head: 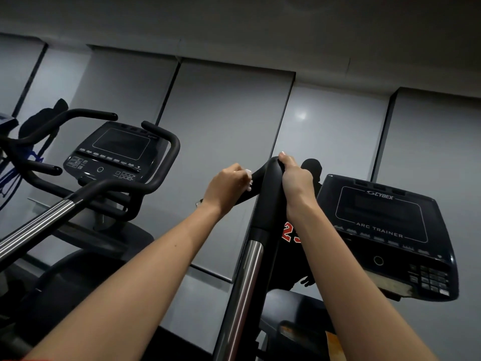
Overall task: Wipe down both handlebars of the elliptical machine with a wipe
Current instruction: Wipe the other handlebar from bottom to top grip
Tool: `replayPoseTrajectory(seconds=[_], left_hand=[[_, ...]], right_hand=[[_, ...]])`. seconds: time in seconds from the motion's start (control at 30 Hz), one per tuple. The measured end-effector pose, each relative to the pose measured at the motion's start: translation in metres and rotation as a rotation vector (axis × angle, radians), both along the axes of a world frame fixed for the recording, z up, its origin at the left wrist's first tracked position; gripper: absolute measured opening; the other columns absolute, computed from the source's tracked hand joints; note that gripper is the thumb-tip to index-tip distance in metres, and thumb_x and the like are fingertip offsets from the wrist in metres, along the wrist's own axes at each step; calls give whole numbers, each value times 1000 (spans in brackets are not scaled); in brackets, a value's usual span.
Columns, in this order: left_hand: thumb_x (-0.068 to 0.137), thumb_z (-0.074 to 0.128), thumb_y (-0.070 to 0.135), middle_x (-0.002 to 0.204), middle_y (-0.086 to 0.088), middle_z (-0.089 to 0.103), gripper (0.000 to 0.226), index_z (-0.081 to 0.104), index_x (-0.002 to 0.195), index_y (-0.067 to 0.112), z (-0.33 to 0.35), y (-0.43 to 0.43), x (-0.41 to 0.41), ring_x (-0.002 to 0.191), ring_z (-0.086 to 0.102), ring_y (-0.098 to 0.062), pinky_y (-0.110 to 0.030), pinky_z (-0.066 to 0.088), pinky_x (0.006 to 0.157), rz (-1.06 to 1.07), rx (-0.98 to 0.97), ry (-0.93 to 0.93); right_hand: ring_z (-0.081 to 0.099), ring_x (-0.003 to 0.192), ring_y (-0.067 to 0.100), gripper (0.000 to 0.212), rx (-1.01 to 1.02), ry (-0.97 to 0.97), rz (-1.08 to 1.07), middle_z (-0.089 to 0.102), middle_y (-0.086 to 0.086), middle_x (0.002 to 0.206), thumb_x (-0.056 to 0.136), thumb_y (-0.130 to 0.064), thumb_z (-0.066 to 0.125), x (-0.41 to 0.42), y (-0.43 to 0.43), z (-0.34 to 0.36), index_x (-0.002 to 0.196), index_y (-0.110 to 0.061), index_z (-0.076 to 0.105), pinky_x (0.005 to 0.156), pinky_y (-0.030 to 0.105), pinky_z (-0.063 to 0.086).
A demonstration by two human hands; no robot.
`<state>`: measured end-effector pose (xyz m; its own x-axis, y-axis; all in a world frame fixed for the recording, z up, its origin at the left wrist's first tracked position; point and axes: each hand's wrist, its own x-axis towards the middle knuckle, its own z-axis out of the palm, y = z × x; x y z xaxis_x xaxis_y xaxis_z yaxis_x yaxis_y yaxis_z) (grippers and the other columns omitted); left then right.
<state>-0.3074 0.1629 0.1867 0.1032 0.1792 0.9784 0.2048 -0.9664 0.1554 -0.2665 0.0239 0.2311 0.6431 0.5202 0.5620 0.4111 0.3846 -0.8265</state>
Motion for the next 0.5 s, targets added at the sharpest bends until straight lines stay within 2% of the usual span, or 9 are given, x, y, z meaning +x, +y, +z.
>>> replayPoseTrajectory(seconds=[0.1, 0.23, 0.33, 0.5], left_hand=[[80, 66, 5, 91, -12, 70, 7, 71, 80, 1, -7, 0, 2, 75, 68, -27, -30, 54, 68, -135, 87, -70], [77, 64, 16, 102, -11, 69, 21, 71, 87, -1, -8, -1, 9, 81, 69, -25, -29, 55, 73, -224, 107, -37], [77, 67, 9, 100, -12, 69, 13, 71, 84, -2, -9, 7, 9, 81, 69, -25, -29, 55, 74, -225, 138, -28], [74, 68, 6, 88, -12, 70, 4, 68, 73, 2, -12, 20, -4, 72, 65, -31, -42, 57, 60, -81, 244, 86]], right_hand=[[57, 80, 24, 34, 12, 2, 6, 59, 11, 84, 91, -39, 53, 1, 1, -1, 81, -6, 59, 78, 36, 47], [59, 81, 24, 34, 12, 10, 22, 62, 11, 84, 91, -39, 53, 2, 2, 0, 80, -7, 61, 79, 38, 49], [58, 80, 24, 35, 13, 2, 19, 60, 12, 85, 91, -39, 53, 2, 3, 0, 81, -6, 61, 79, 38, 49], [52, 75, 23, 33, 9, -1, 28, 53, 11, 81, 90, -40, 54, 2, 2, -1, 84, -7, 57, 72, 33, 41]])
